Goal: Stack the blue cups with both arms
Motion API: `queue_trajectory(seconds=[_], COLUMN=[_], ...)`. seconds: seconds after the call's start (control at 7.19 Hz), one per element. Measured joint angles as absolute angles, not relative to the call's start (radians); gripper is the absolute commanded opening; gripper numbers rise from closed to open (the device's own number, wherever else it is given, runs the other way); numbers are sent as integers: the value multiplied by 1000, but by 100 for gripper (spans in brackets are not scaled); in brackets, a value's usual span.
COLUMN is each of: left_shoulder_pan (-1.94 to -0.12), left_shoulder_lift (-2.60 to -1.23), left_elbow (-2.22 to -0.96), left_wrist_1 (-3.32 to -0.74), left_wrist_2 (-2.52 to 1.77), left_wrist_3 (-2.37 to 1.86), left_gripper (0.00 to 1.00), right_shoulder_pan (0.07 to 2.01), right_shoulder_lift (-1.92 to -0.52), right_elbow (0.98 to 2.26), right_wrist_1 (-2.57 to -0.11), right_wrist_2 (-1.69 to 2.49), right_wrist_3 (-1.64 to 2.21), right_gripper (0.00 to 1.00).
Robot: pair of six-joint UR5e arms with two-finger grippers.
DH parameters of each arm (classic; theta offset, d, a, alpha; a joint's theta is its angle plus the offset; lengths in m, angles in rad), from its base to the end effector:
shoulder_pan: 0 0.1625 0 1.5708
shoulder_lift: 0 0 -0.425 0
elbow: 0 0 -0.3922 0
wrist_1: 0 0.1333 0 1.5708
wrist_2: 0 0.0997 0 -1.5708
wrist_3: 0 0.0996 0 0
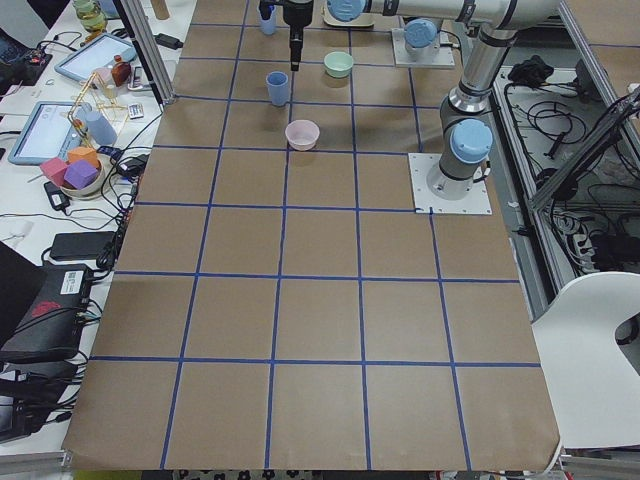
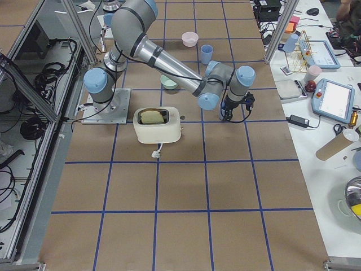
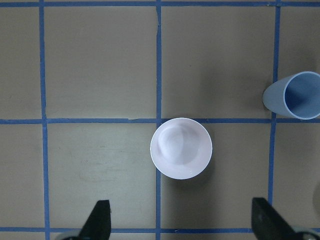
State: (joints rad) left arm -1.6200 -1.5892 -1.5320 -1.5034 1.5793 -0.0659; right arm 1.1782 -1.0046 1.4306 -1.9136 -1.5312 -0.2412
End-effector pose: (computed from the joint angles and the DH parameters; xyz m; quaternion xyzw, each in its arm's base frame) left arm -0.1573 -0.5009 0.5050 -0.0085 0.9990 -0.0440 0.0017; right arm -0.1319 -0.6773 0.2516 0.0764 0.9960 0.0333 0.0318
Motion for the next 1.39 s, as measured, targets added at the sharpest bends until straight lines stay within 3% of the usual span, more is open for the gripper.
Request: queue_trajectory(seconds=[0.83,1.39], left_shoulder_pan=[-1620,-1620], left_shoulder_lift=[-1589,-1588], left_elbow=[-1532,-1532], left_wrist_1=[-1504,-1504], left_wrist_2=[1582,1583], left_wrist_3=[-66,-66], left_gripper=[100,100], right_shoulder_pan=[1203,1401], right_shoulder_lift=[-1098,-1214], right_elbow=[1398,1394], right_wrist_1=[-1841,-1754], right_wrist_2=[-1529,-1523], right_wrist_3=[-246,-105], right_gripper=[0,0])
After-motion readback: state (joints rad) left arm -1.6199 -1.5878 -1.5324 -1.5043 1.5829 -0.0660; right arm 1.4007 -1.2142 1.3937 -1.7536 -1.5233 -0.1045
